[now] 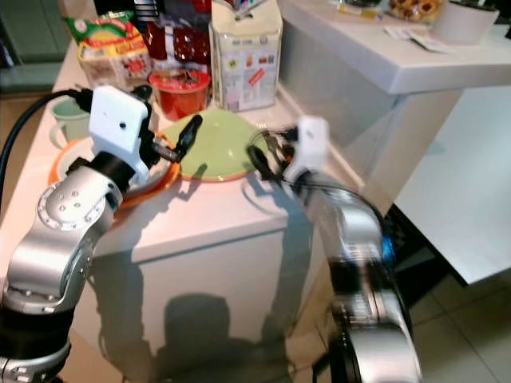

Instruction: Setting the table

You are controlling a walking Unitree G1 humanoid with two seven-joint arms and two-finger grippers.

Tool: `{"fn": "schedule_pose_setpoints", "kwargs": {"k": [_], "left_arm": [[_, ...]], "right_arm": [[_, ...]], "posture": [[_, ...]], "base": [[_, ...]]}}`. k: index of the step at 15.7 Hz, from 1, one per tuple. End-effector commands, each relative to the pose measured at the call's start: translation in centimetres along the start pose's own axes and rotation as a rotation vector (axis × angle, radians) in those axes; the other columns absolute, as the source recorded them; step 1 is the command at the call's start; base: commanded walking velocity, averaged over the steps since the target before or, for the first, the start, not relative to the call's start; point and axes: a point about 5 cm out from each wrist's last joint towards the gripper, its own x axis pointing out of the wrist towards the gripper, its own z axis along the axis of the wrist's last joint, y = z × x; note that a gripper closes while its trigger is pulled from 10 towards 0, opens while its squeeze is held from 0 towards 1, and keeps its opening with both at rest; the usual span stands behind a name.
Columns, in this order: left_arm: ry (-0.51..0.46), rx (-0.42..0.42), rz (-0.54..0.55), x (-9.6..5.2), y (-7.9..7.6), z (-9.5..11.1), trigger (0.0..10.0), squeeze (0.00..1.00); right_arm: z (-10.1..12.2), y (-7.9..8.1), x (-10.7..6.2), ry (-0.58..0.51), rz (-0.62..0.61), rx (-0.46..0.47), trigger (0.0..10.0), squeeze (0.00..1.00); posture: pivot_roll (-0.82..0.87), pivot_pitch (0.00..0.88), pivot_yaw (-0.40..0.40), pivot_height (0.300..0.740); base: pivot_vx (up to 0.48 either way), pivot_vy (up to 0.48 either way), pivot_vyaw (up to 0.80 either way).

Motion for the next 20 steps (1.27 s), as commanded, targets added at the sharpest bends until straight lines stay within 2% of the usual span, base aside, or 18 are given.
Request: {"fn": "schedule_pose_setpoints", "kwargs": {"k": [1,3,4,5,7,12,14,15,17,20], "left_arm": [[0.016,0.013,-0.013,-0.4,-0.1,0.0,10.0,0.00],[0.027,0.013,-0.012,-0.7,-0.3,-0.2,10.0,0.00],[0.031,0.014,-0.012,-0.8,-0.4,-0.2,10.0,0.00],[0.038,0.011,-0.016,-1.0,-0.6,-0.3,10.0,0.00],[0.047,0.015,-0.024,-1.2,-0.7,-0.3,10.0,0.00],[0.053,0.017,-0.039,-1.1,-0.9,-0.3,10.0,0.00],[0.050,0.018,-0.043,-1.1,-1.0,-0.2,10.0,0.00],[0.049,0.019,-0.042,-1.1,-0.9,-0.1,10.0,0.00],[0.047,0.019,-0.040,-1.1,-0.9,-0.1,10.0,0.00],[0.045,0.019,-0.037,-0.9,-0.8,0.0,10.0,0.00]], "right_arm": [[0.4,-0.4,1.3,0.018,-0.011,0.047,10.0,1.00],[0.1,-1.1,2.0,0.059,-0.077,0.077,10.0,1.00],[-0.1,-1.4,2.3,0.079,-0.110,0.092,10.0,0.58],[-0.4,-1.7,2.5,0.110,-0.128,0.118,10.0,0.00],[-0.7,-1.9,2.8,0.160,-0.140,0.098,10.0,0.00],[-0.9,-1.4,3.5,0.188,-0.093,0.220,10.0,0.00],[0.1,-1.5,3.7,0.159,-0.099,0.223,10.0,0.00],[0.8,-1.5,3.7,0.140,-0.098,0.210,10.0,0.00],[2.2,-1.8,3.8,0.109,-0.132,0.115,10.0,0.00],[3.9,-1.9,3.7,0.074,-0.136,0.020,10.0,0.00]], "posture": [[0.03,0.000,-0.069,0.740],[0.04,0.000,-0.080,0.740],[0.05,0.000,-0.084,0.740],[0.05,0.000,-0.088,0.740],[0.05,0.000,-0.085,0.740],[0.04,0.000,-0.074,0.740],[0.05,0.000,-0.076,0.740],[0.05,0.000,-0.076,0.740],[0.05,0.000,-0.077,0.740],[0.05,0.000,-0.074,0.740]], "base": [[0.000,0.000,0.00],[0.000,0.000,0.00],[0.000,0.000,0.00],[0.000,0.000,0.00],[0.000,0.000,0.00],[0.000,0.000,0.00],[0.000,0.000,0.00],[0.000,0.000,0.00],[0.000,0.000,0.00],[0.000,0.000,0.00]]}}
